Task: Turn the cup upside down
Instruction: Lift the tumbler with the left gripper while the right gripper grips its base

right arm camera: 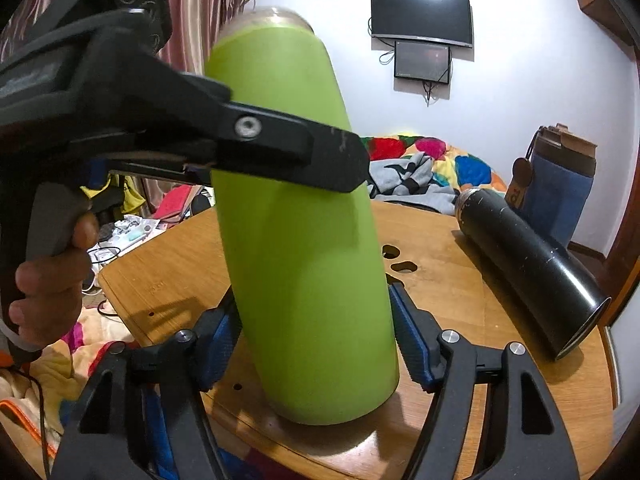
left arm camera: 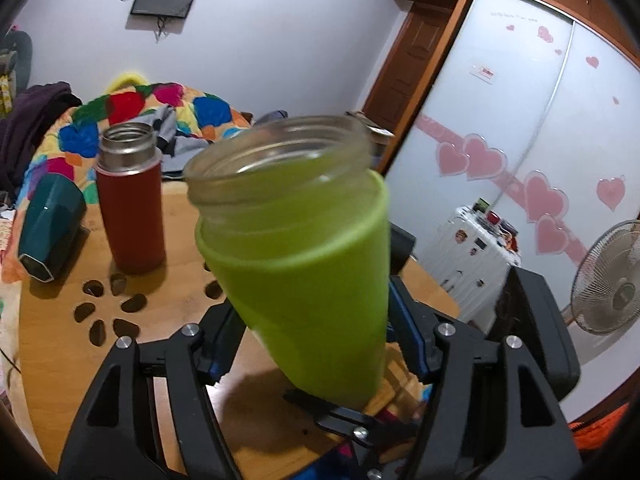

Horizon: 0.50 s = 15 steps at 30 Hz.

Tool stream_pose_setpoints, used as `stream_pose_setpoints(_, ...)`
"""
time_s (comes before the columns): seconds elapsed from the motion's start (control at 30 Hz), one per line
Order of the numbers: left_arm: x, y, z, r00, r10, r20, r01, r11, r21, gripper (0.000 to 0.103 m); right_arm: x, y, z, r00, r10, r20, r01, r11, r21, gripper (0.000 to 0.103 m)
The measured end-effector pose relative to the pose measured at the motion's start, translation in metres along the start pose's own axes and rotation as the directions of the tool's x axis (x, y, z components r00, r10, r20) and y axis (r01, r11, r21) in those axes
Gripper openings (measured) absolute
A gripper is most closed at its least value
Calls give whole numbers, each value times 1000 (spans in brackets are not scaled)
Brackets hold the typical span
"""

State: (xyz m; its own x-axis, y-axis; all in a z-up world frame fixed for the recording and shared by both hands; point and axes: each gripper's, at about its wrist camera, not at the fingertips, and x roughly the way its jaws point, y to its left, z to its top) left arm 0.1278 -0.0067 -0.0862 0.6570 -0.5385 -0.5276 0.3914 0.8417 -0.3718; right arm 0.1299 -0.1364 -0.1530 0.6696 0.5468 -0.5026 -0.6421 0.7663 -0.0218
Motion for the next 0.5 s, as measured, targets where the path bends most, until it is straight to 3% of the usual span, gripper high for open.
stream_pose_setpoints(0.23, 10, 16, -5, 998, 60, 2, -60, 997, -40, 79, -4, 3, -1, 1000, 17, 16, -17, 1000, -9, 63)
stream_pose_setpoints(0.5, 25, 43, -8, 999, 3, -36, -9, 986, -168, 85, -5, 7, -2, 999, 29, 19, -29, 1000, -1, 62)
